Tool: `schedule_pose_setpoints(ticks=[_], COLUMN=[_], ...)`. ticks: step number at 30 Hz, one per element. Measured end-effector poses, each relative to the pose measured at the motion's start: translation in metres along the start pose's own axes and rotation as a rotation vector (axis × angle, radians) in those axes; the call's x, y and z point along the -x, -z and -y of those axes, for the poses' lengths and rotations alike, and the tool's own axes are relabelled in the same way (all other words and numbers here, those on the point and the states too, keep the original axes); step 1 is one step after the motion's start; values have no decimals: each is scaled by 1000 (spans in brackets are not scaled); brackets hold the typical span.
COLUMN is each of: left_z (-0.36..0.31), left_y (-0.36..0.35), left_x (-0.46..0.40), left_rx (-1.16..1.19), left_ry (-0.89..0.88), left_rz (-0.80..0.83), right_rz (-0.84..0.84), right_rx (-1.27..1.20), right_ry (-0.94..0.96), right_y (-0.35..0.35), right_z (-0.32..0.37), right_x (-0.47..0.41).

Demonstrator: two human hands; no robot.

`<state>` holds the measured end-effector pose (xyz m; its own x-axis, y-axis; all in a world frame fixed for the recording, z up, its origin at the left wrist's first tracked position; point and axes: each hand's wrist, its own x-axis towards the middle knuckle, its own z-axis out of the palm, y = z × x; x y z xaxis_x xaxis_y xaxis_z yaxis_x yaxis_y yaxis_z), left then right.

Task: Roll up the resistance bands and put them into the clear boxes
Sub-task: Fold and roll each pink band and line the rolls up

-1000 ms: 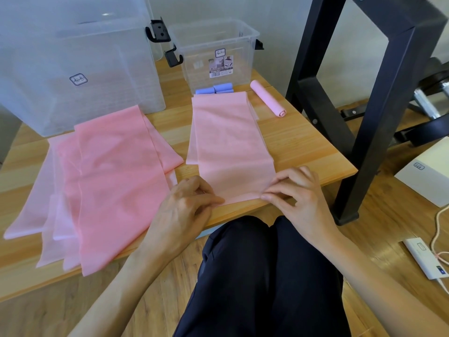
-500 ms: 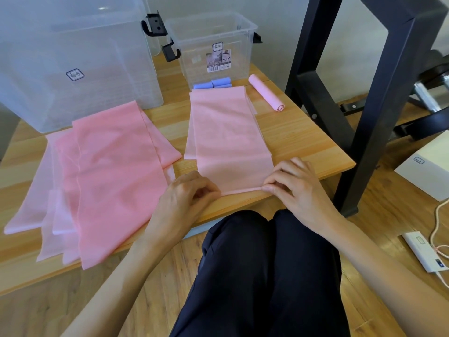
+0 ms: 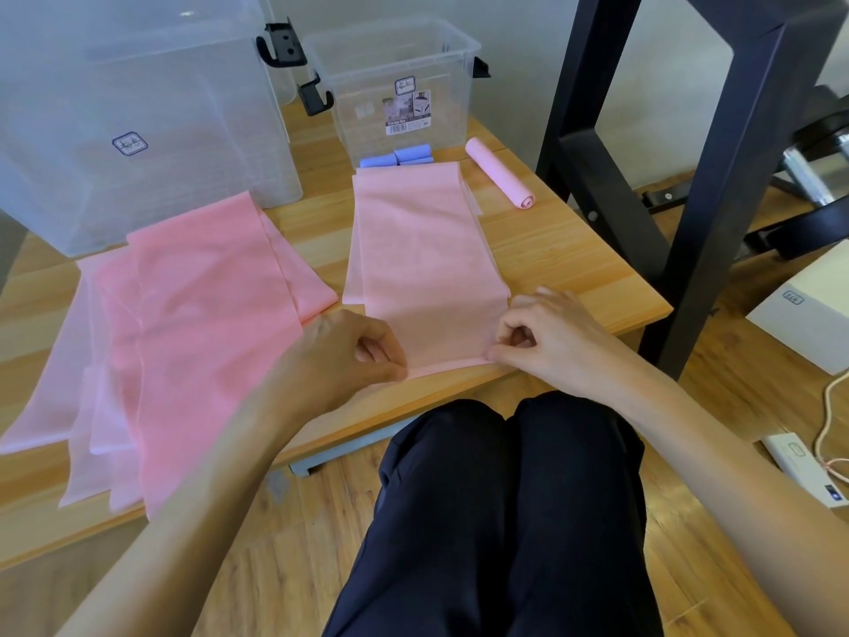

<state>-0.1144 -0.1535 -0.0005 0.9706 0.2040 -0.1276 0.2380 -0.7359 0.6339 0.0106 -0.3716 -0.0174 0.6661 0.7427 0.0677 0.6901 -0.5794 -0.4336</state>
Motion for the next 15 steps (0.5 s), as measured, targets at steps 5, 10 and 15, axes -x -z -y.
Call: schedule_pose_setpoints(ticks=[5, 10, 15], left_z=[1, 2, 1], left_y=[-10, -13, -19], left_x=[11, 19, 22], left_rx=[-23, -124, -253], left_ry=[-88, -145, -227], left_rz=[-74, -111, -220], right_rz=[-24, -38, -190], right_rx=[-13, -69, -115], right_ry=[29, -3, -32], right_y=[-2, -1, -8], right_z=[-3, 0, 2], right_x=[5, 6, 10])
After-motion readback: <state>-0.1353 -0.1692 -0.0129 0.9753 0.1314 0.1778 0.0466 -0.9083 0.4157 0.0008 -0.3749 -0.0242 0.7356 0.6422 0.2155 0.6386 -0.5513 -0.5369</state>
